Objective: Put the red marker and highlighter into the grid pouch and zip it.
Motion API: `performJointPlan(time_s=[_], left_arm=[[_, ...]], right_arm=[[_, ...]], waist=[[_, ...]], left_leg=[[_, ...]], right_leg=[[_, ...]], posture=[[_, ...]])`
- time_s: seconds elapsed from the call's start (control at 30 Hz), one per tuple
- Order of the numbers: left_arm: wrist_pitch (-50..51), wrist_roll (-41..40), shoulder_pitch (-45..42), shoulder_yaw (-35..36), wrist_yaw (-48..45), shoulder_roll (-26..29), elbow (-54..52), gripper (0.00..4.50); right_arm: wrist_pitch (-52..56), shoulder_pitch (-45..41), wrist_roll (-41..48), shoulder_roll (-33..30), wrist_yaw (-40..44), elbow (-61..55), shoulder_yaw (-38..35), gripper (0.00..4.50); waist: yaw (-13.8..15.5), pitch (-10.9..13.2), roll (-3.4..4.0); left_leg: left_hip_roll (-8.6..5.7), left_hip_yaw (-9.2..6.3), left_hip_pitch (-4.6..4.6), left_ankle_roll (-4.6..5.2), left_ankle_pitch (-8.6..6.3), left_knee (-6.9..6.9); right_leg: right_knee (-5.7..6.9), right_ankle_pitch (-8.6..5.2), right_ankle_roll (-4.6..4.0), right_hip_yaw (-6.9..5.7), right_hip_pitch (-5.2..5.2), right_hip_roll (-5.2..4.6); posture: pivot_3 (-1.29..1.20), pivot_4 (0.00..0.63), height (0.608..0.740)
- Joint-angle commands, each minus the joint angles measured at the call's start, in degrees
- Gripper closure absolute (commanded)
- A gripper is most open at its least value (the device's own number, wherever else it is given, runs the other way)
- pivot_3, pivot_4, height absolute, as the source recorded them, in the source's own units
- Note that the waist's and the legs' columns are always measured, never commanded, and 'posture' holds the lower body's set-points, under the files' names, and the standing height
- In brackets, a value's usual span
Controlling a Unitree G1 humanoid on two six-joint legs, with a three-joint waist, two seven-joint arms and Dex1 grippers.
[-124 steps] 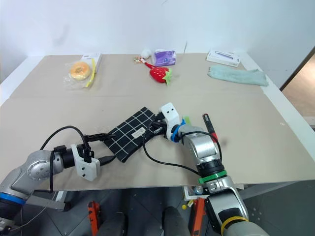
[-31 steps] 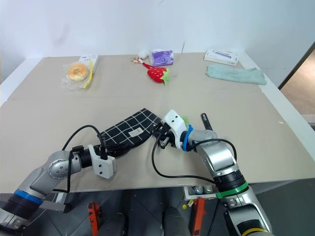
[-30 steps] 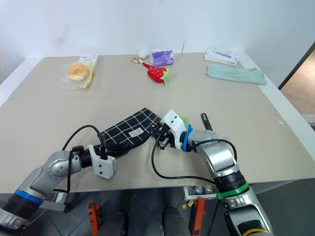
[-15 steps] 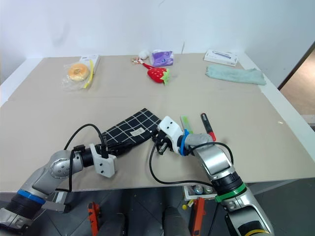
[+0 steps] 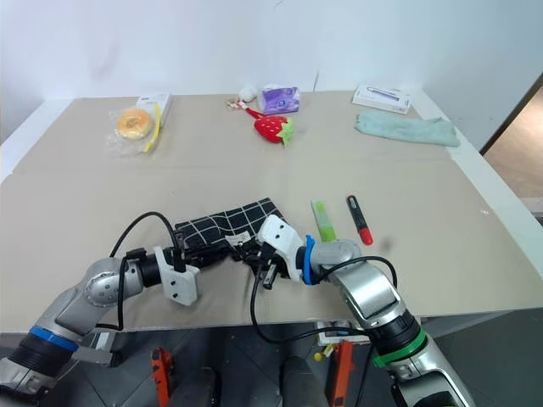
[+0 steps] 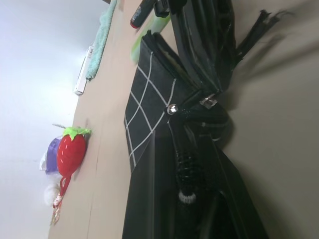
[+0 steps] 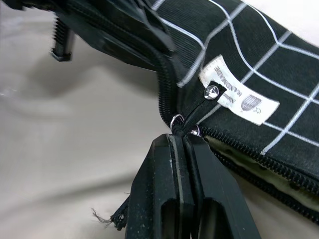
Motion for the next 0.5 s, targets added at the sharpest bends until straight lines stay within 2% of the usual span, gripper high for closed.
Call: performJointPlan(time_s=[0.03, 0.27, 0.5], left_arm=[[0.16, -0.42, -0.86, 0.91, 0.31, 0.11, -1.22, 4.50], [0.35, -0.52, -0.66, 0.80, 0.16, 0.11, -1.33, 4.50], [0.41, -0.66, -0.52, 1.07, 0.32, 0.16, -1.58, 4.50]], right_arm=[[-0.91, -1.31, 1.65, 0.47, 1.00, -3.07, -0.34, 4.48], [-0.90, -2.38, 3.91, 1.49, 0.79, -2.13, -3.95, 4.48], [-0.62, -2.00, 4.25, -2.51, 3.57, -0.91, -5.21, 4.48]], waist=[[0.00, 0.00, 0.00], [0.00, 0.00, 0.00], [0.01, 0.01, -0.01]], left_leg=[[0.00, 0.00, 0.00, 0.00, 0.00, 0.00], [0.00, 0.00, 0.00, 0.00, 0.00, 0.00], [0.00, -0.01, 0.00, 0.00, 0.00, -0.01]], right_leg=[[0.00, 0.00, -0.01, 0.00, 0.00, 0.00], [0.00, 0.02, 0.03, -0.01, 0.00, 0.00], [0.00, 0.01, 0.02, -0.01, 0.00, 0.00]], posture=[[0.00, 0.150, 0.740], [0.00, 0.150, 0.740], [0.00, 0.150, 0.740]])
